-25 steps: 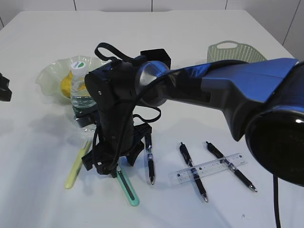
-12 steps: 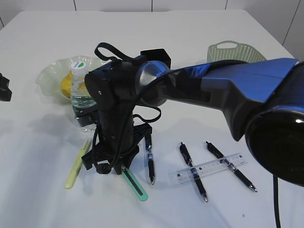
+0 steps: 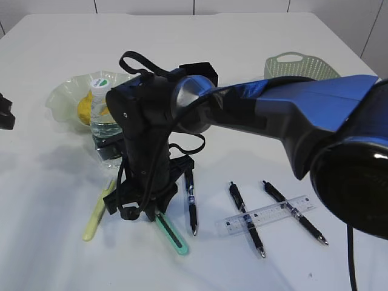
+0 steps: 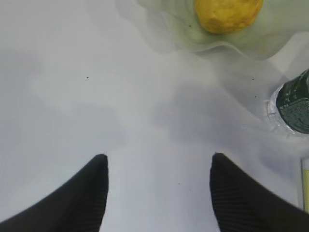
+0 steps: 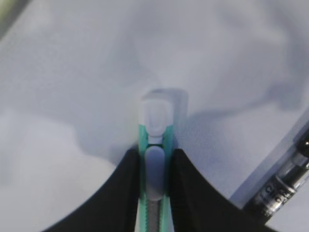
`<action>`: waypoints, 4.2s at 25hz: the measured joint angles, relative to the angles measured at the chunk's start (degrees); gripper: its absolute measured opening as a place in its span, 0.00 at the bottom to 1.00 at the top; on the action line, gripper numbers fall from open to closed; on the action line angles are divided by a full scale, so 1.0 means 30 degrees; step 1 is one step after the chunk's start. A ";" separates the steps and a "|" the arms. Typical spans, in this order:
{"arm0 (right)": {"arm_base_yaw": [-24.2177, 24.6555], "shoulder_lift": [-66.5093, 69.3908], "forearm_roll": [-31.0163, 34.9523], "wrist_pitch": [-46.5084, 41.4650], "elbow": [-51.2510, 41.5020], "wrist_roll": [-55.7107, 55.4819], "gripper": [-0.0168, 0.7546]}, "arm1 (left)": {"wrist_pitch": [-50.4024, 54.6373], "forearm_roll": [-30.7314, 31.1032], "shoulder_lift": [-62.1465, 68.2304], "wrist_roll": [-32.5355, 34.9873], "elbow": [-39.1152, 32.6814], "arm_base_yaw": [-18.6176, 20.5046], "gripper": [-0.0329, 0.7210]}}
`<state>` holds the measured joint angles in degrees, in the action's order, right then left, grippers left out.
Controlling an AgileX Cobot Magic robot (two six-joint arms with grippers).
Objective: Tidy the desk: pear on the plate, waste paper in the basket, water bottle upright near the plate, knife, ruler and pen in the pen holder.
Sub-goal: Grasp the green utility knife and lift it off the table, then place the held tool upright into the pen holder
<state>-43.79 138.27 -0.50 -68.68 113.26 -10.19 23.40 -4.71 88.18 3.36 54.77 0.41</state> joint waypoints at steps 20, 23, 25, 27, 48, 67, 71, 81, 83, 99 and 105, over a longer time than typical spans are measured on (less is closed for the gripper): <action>0.0000 0.0064 -0.1558 -0.0407 0.3088 -0.2619 0.21 | 0.0492 0.0000 0.0000 0.0000 0.0000 0.0000 0.66; 0.0000 0.0064 -0.1558 -0.0407 0.3088 -0.2665 0.21 | 0.0492 0.0000 0.0000 0.0000 0.0000 0.0000 0.66; 0.0000 -0.0016 -0.1558 -0.0407 0.3088 -0.2696 0.21 | 0.0498 0.0000 0.0000 0.0000 0.0000 0.0000 0.66; 0.0000 -0.0262 -0.1558 -0.0444 0.3088 -0.2736 0.21 | 0.0532 0.0000 0.0000 0.0000 0.0000 0.0000 0.66; 0.0334 -0.2240 -0.4555 -0.0589 0.3088 -0.3233 0.21 | 0.0532 0.0000 0.0000 0.0000 0.0000 0.0000 0.66; 0.1882 -0.2579 -0.5635 -0.0646 0.4011 -0.2789 0.21 | 0.0532 0.0000 0.0000 0.0000 0.0000 0.0000 0.66; 0.2204 -0.2579 -0.5563 -0.0725 0.4677 -0.2676 0.21 | 0.0572 0.0000 0.0000 0.0000 0.0000 0.0000 0.66; 0.4072 -0.2579 -0.4302 0.0305 0.5745 -0.1184 0.21 | 0.0726 0.0000 0.0000 0.0000 0.0000 0.0000 0.66; 0.4110 -0.2579 -0.4221 0.0814 0.5745 -0.0913 0.21 | 0.0726 0.0000 0.0000 0.0000 0.0000 0.0000 0.66; 0.4220 -0.2579 -0.4606 0.3693 0.5745 0.0044 0.21 | 0.0906 0.0065 0.0000 0.0000 0.0000 0.0000 0.66; 0.5352 -0.2579 -0.4488 0.4582 0.5745 0.0322 0.21 | 0.0906 0.0147 0.0000 0.0000 0.0000 0.0000 0.66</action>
<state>-27.73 130.54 -13.97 -54.94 130.49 -9.23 26.12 -4.26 88.18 3.36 54.77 0.41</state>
